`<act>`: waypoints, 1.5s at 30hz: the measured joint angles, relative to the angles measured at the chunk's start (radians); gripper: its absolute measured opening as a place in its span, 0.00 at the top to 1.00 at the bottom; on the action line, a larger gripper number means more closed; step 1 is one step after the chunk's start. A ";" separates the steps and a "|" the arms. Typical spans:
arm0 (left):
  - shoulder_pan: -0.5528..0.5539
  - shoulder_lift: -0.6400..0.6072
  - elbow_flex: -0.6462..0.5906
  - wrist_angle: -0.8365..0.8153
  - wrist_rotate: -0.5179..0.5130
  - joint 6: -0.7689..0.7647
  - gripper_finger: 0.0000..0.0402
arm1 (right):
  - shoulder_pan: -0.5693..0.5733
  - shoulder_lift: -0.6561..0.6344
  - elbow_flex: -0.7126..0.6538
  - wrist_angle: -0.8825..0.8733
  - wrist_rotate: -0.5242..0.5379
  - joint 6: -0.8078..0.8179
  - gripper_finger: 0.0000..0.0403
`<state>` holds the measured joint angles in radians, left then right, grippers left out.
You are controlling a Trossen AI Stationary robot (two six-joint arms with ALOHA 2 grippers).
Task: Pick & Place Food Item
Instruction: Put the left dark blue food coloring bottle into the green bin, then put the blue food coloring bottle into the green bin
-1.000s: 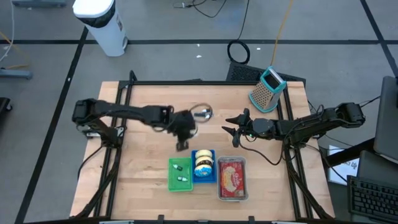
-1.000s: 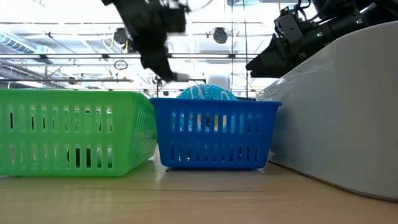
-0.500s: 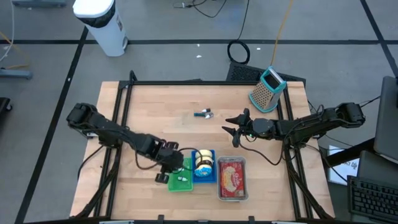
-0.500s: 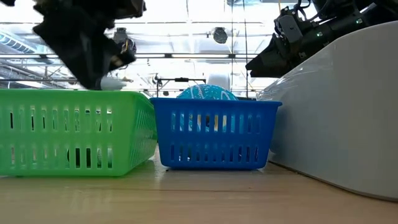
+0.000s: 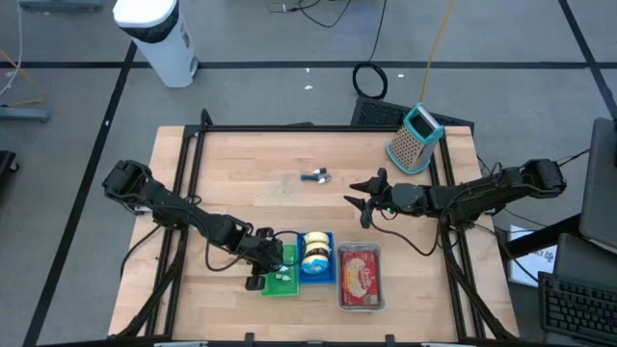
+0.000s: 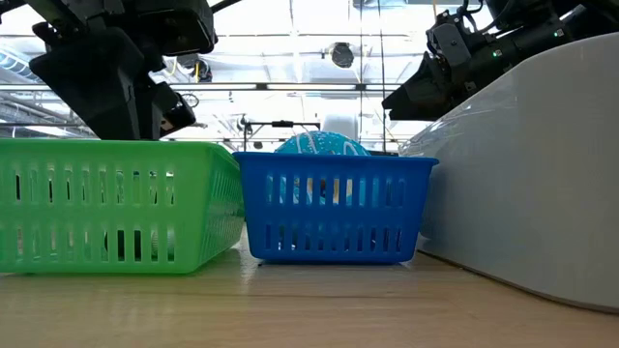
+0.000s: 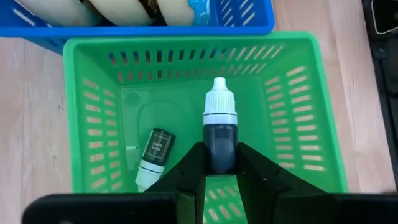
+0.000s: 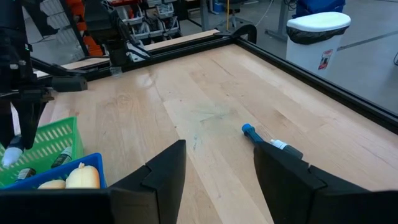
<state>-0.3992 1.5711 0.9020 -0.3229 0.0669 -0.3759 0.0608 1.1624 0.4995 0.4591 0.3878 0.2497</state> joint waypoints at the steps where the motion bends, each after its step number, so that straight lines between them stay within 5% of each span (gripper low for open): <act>1: 0.000 0.000 0.000 0.000 0.000 0.000 0.82 | 0.000 0.000 0.000 0.000 0.000 0.000 0.55; 10: 0.006 0.000 0.000 -0.002 -0.149 -0.051 0.70 | 0.000 0.000 0.000 0.000 0.000 0.000 0.55; 20: 0.067 0.000 0.000 0.009 -0.035 0.013 0.49 | 0.000 0.000 0.000 -0.001 0.000 0.000 0.55; 35: 0.270 0.000 0.101 0.005 -0.012 0.228 0.48 | 0.000 0.000 0.000 -0.001 0.000 -0.003 0.55; 45: 0.394 -0.001 0.182 0.073 -0.204 0.394 0.48 | 0.000 0.000 0.000 -0.038 0.001 -0.008 0.55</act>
<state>-0.0050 1.5700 1.0840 -0.2498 -0.1374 0.0179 0.0608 1.1624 0.4995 0.4212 0.3889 0.2417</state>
